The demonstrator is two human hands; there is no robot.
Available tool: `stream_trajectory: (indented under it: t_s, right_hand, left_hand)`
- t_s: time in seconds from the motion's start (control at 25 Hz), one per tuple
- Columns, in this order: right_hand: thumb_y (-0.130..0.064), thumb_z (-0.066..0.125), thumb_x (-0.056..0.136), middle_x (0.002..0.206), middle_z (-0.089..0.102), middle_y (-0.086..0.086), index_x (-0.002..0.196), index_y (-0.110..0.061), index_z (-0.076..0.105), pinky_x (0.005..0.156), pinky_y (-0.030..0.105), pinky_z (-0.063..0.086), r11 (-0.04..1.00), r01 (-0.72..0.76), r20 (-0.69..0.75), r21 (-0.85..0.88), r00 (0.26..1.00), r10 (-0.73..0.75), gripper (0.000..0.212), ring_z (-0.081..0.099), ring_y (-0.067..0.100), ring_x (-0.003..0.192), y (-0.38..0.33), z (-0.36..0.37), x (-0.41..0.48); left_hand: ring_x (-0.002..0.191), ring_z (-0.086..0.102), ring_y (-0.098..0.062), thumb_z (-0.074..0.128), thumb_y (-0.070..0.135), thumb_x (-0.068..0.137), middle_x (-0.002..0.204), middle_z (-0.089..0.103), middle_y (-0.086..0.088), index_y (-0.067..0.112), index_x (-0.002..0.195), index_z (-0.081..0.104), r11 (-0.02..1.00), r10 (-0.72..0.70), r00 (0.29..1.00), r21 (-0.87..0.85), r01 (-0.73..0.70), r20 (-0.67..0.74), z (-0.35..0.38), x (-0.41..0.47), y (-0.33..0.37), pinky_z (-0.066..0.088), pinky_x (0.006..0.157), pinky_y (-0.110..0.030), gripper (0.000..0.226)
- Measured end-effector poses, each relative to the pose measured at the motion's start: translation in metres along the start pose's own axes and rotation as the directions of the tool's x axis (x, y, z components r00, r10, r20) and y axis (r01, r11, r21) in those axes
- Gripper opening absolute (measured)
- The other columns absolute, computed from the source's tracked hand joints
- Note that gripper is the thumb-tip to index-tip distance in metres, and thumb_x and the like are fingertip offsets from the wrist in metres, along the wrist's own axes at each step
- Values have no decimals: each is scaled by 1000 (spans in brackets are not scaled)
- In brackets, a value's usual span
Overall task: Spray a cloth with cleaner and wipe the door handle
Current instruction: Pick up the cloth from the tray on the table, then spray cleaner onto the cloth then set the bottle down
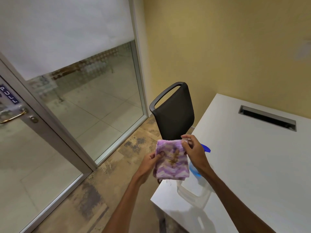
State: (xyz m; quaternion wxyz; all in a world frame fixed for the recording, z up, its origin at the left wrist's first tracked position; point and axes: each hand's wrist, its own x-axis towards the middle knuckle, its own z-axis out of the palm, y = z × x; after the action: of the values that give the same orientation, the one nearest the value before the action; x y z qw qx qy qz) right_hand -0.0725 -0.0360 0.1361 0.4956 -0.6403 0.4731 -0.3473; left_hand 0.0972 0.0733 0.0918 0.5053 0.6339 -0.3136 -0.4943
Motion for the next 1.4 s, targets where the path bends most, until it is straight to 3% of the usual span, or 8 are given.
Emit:
stream_trajectory:
  t_s: [0.24,0.52,0.72,0.8,0.92,1.04,1.24,1.4]
  right_hand:
    - [-25,61,97,98,66,-6,125,-18,55,52,6,51,999,52,-23,6,998,-51,30,68,12,76,-11,3,3]
    - [-34,64,94,110,66,-13,119,-26,57,77,20,56,992,90,-195,92,978,-70,27,66,12,96,0,-27,20]
    - [5,52,95,127,63,13,124,-10,55,89,33,51,991,-132,-423,31,896,133,32,61,30,115,61,-72,40]
    - [11,50,94,132,58,18,129,-5,51,97,40,49,962,-273,-378,15,889,258,38,58,34,120,88,-77,39]
    - [7,60,92,138,50,16,138,-4,42,103,49,46,941,-336,-60,-33,941,334,51,52,31,121,118,-73,34]
    - [-1,60,95,130,52,17,139,-2,40,104,49,44,915,-402,157,10,905,396,48,52,29,111,133,-62,35]
    - [-8,51,101,95,60,13,110,-4,53,66,25,56,917,-395,131,50,913,386,11,62,27,82,141,-50,53]
    - [5,48,98,100,64,25,115,15,51,71,25,55,955,-297,35,18,954,296,20,62,41,91,148,-50,57]
  left_hand:
    - [71,76,-20,70,34,92,77,77,-1,14,90,73,995,14,987,-96,-30,-162,2,0,13,63,65,-28,20]
    - [75,75,-24,69,27,92,83,74,-8,9,96,70,959,-26,987,-283,-21,-161,-10,2,11,65,69,-34,19]
    - [83,76,-29,68,25,93,90,77,-9,7,107,66,930,-66,987,-366,8,-145,-20,1,13,65,73,-38,23]
    - [82,77,-28,67,25,94,92,76,-10,6,110,64,931,-79,985,-365,17,-156,-21,2,15,66,72,-36,25]
    - [79,78,-26,68,24,93,89,77,-8,4,113,63,920,-91,985,-392,27,-146,-22,3,18,65,68,-35,29]
    - [82,78,-27,72,28,85,94,77,-9,4,122,59,912,-65,986,-410,-3,-151,-23,5,23,65,68,-35,46]
    - [88,77,-30,70,33,84,97,75,-11,3,122,59,880,-38,991,-473,-28,-129,-31,10,29,65,72,-38,50]
    - [89,77,-32,66,33,87,98,76,-12,7,117,62,802,-21,989,-593,-71,-146,-39,12,34,65,76,-44,40]
